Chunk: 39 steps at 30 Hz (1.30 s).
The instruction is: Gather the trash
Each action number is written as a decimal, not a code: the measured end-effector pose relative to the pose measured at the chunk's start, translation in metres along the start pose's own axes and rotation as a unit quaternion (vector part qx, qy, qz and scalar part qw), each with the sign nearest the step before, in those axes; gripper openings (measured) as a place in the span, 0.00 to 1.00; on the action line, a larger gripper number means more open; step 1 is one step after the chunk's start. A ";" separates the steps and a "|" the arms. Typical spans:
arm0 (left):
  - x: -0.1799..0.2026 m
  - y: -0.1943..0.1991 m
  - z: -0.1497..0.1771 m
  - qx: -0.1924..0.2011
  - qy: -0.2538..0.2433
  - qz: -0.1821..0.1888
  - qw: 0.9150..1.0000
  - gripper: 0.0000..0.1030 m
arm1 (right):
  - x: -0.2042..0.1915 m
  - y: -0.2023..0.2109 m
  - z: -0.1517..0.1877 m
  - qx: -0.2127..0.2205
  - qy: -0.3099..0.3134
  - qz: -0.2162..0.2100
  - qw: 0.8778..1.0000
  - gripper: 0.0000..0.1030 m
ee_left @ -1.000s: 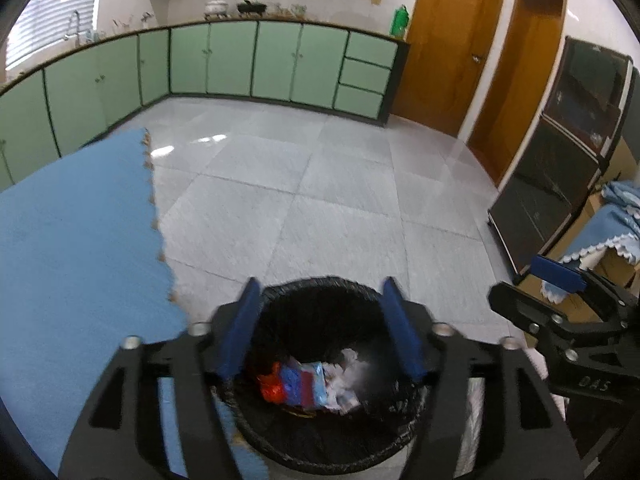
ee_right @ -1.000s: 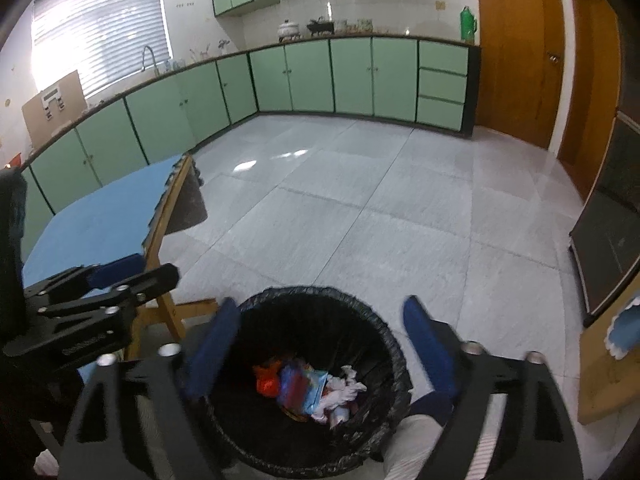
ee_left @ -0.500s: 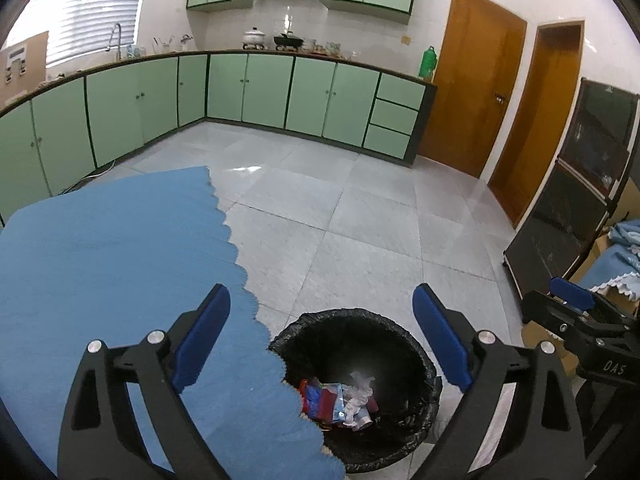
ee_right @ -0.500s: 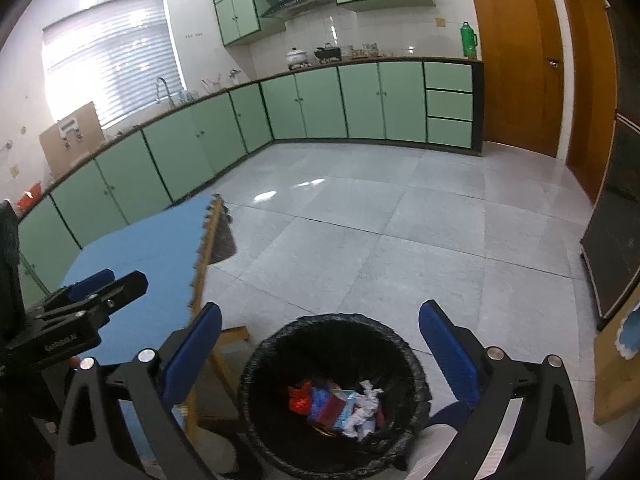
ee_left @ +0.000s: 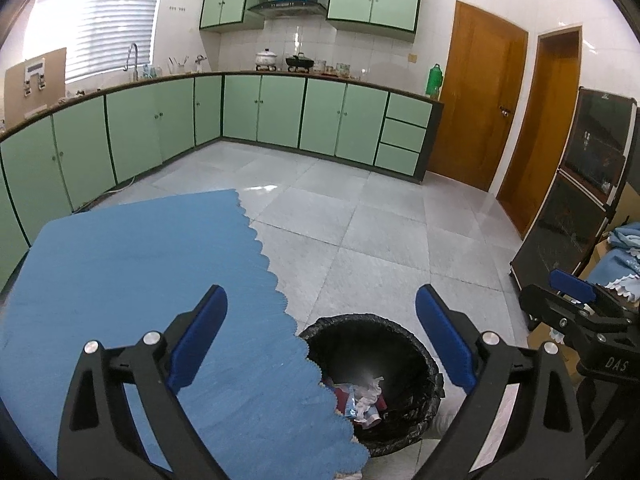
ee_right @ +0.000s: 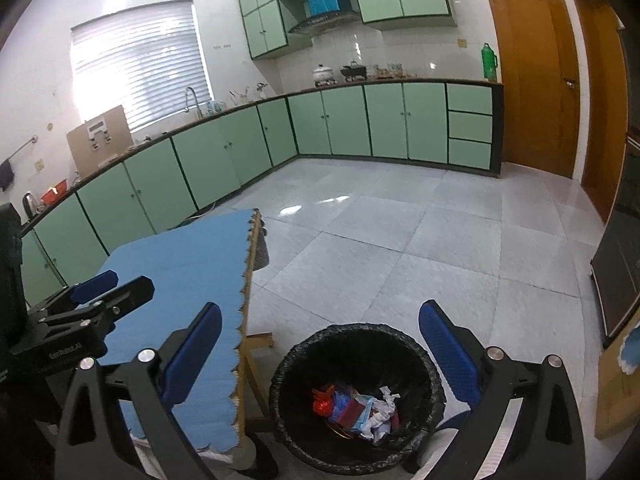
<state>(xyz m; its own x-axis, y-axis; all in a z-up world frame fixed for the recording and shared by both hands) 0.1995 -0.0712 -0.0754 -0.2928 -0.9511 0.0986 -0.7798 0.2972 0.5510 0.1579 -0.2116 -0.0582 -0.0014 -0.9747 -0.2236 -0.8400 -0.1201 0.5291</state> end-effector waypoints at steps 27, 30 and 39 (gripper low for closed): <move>-0.011 0.068 0.007 0.041 -0.001 -0.026 0.999 0.90 | -0.040 0.036 0.007 0.030 0.031 -0.026 0.999 0.94; -0.011 0.069 0.007 0.043 -0.003 -0.027 0.999 0.90 | -0.041 0.038 0.007 0.033 0.033 -0.026 0.999 0.94; -0.010 0.072 0.009 0.046 -0.002 -0.027 0.999 0.90 | -0.039 0.039 0.006 0.034 0.033 -0.028 0.998 0.94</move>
<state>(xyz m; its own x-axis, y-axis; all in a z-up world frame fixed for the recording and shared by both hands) 0.1414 -0.0391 -0.0439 -0.2510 -0.9657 0.0665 -0.8420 0.2517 0.4771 0.1218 -0.1771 -0.0339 0.0813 -0.9773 -0.1956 -0.8726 -0.1646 0.4598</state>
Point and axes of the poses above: each gripper's, at about its wrist camera, not at the fingertips, and y roughly against the way its jaws point, x to its right, z to its underside, the point moved 9 cm from there along -y, roughly the way its jaws point, and after that the axes turned 2 degrees about -y, right-handed, at the moved point
